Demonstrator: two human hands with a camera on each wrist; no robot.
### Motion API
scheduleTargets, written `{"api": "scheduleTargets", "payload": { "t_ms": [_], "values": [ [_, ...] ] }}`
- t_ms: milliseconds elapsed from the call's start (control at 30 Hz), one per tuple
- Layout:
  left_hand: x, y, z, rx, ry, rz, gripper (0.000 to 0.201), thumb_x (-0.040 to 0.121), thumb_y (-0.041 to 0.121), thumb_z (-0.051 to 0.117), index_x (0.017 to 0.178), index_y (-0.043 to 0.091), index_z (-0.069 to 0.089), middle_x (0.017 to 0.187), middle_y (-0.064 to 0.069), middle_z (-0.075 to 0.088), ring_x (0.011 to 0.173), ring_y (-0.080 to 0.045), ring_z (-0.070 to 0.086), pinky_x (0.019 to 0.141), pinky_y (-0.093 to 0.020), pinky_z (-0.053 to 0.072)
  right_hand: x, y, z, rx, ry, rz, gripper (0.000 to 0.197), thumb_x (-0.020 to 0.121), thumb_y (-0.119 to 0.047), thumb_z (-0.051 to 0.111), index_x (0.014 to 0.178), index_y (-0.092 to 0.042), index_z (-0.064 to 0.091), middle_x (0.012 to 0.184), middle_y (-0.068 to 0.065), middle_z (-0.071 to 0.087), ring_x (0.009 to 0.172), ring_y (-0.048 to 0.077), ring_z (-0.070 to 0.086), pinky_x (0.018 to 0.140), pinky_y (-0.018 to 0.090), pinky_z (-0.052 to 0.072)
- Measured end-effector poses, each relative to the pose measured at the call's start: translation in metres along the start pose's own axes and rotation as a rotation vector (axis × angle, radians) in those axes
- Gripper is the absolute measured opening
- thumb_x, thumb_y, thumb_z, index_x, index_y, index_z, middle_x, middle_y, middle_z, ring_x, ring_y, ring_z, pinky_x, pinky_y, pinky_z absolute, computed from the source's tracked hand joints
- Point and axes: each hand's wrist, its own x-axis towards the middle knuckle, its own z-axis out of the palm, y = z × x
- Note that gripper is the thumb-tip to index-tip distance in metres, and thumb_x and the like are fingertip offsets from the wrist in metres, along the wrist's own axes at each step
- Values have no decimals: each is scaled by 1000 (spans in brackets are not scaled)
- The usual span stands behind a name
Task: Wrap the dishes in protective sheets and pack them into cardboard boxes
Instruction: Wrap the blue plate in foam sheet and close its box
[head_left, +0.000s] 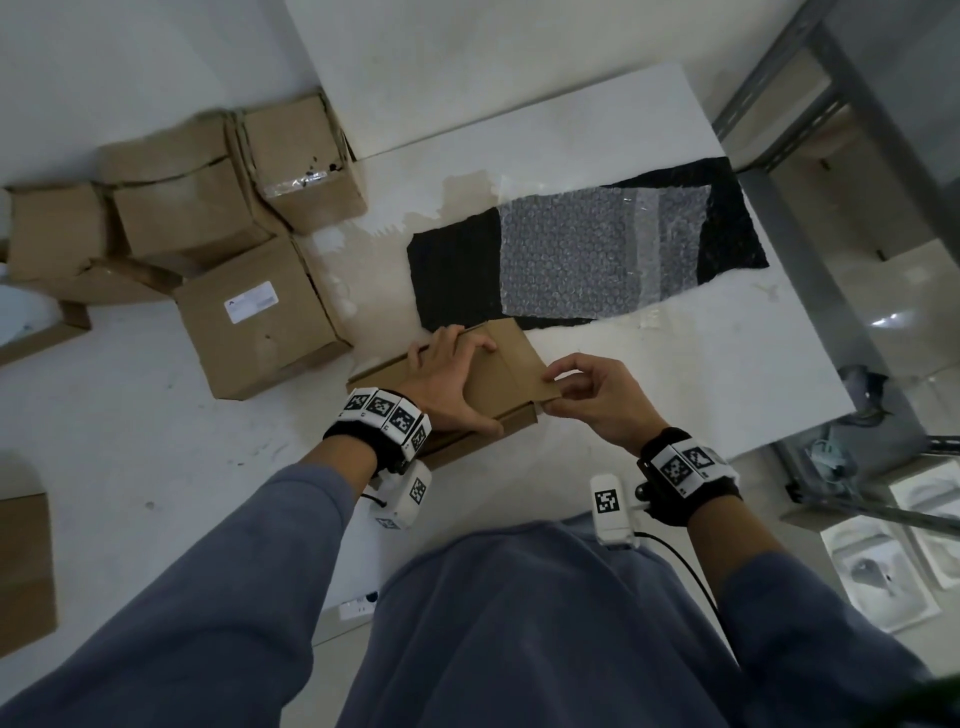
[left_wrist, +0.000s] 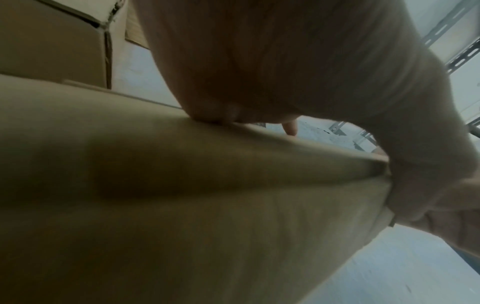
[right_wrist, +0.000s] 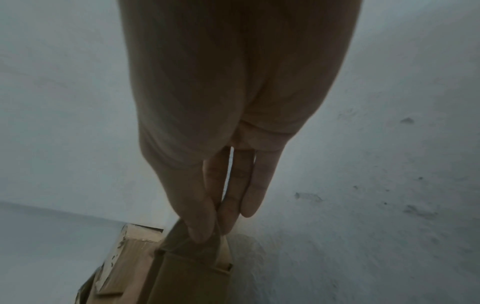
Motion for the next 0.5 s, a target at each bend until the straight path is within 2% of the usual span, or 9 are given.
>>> {"api": "scheduleTargets", "payload": {
  "t_ms": [100,200,367,500],
  "values": [
    [3,4,-11,30,-77,-22,107,55,65,81,137,39,17,147,0,19,142,-32,17,115,-63,14,-2,3,1,-18,30,-4,32,76,6,79,103,-5,66,83,11,77,82,25,75,82,35,58],
    [6,6,-25,32,-142,-39,109,55,65,81,138,40,15,147,2,23,139,-29,24,113,-61,23,-3,3,4,-28,81,-34,30,76,3,81,101,-8,67,81,9,77,81,24,75,78,29,57],
    [7,10,-24,15,-154,-73,112,55,66,80,140,41,12,149,-1,21,143,-35,17,114,-62,20,-3,3,5,-29,167,-73,25,77,1,81,98,-8,68,80,8,76,81,22,75,81,31,59],
    [6,12,-25,18,-161,-88,113,53,68,79,139,42,11,149,-1,21,142,-35,20,113,-60,23,-7,6,8,-21,194,-80,26,78,0,80,100,-7,68,82,7,77,81,20,75,82,31,59]
  ]
}}
